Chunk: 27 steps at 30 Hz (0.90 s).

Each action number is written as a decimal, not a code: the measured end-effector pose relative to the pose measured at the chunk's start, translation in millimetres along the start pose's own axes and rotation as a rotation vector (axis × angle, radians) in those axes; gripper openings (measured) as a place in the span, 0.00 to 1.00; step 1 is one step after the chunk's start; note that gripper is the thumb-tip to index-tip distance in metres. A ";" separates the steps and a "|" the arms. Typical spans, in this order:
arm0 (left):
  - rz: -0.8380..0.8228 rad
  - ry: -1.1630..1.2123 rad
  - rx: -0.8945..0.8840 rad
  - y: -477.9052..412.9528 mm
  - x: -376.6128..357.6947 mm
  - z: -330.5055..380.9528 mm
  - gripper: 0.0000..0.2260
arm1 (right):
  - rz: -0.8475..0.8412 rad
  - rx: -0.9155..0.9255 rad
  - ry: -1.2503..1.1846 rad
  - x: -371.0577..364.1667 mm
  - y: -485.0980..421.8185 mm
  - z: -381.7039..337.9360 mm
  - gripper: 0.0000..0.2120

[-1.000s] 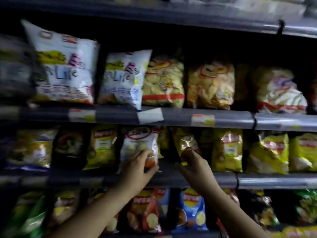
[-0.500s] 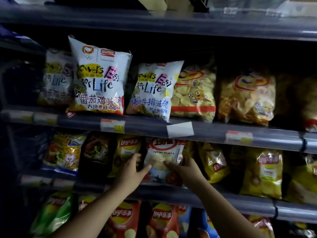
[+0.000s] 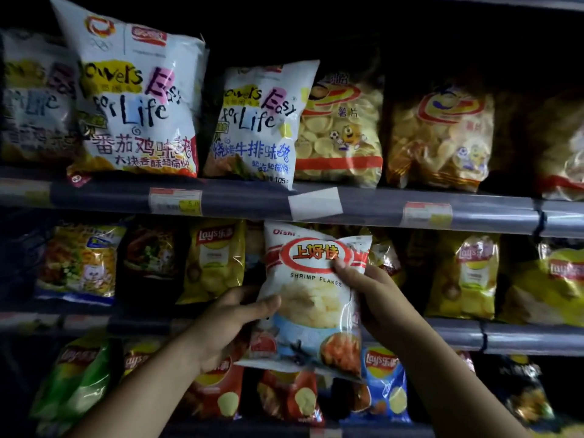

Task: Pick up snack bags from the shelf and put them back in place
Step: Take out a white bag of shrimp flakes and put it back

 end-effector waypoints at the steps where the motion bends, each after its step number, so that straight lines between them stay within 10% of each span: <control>1: -0.029 0.006 0.002 -0.2 3.3 -1.7 0.16 | 0.004 -0.003 0.005 1.7 1.2 0.5 0.23; 5: -0.024 -0.082 -0.041 -4.2 5.7 4.4 0.29 | 0.026 0.026 0.005 3.5 4.9 -1.7 0.25; 17: 0.307 -0.093 -0.275 -8.0 -14.0 33.9 0.05 | 0.117 0.065 0.041 -17.1 17.3 8.5 0.08; 27: 0.316 -0.038 -0.197 -7.0 4.5 30.6 0.15 | 0.210 -0.038 -0.169 -14.6 17.6 8.4 0.15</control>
Point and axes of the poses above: each hand's wrist, its own y-axis away from the middle knuckle, its own x-axis out of the back of the hand, z = x × y, the point moved 3 cm from there along -y, towards the middle knuckle, and after that the axes turned 2 degrees about z, right-handed, at the moved point
